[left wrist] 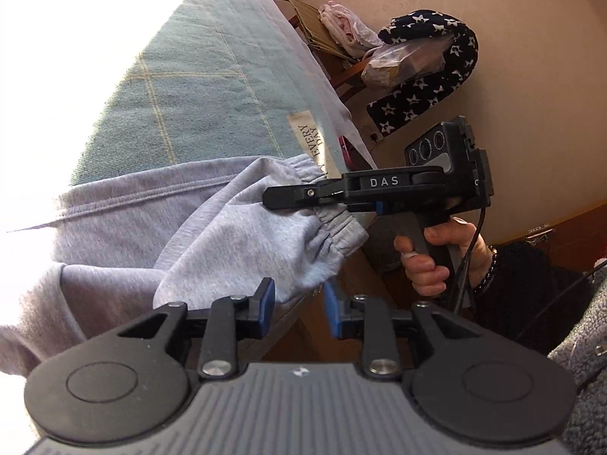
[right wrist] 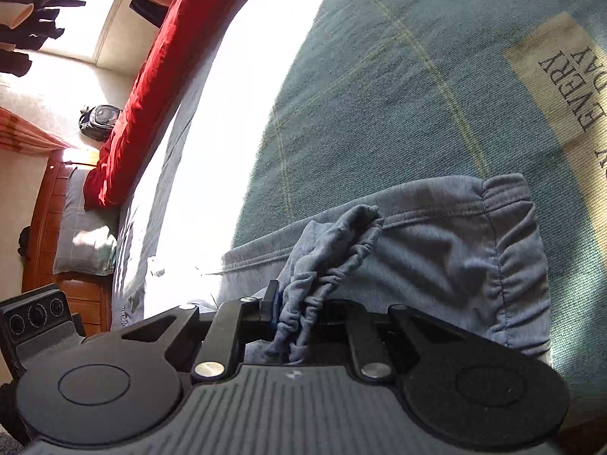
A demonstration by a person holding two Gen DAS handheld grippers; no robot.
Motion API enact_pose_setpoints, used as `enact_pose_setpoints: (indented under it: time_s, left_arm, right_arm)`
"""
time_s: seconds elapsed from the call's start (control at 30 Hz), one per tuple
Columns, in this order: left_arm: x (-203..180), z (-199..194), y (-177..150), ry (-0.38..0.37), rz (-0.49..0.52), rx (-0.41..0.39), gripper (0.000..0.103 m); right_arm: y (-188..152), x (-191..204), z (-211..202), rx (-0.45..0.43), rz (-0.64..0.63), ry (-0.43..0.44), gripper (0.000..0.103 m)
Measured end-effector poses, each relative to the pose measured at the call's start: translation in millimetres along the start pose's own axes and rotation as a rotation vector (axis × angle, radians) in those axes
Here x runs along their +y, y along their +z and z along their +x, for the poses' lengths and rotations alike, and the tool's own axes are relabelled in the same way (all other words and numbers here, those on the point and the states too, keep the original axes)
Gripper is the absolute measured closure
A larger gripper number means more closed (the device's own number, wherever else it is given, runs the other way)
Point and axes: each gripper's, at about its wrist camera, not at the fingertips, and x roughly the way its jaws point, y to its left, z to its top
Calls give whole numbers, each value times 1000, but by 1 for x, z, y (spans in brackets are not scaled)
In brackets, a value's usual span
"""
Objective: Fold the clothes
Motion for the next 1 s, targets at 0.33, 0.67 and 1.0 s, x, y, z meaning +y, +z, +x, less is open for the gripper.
enact_pose_setpoints:
  time_s: [0.33,0.67,1.0]
  left_arm:
    - [23,-23,-10,136,-4,1,67]
    - [25,-22,-19,187,57,31,67]
    - [22,-23,-19,179,77,21,67]
  right_arm:
    - [16,46,-36,17,-257,-143,88]
    - [8,64,-76,23,-426,-227,89]
    - [9,61,-91,-20,-452,-289,89]
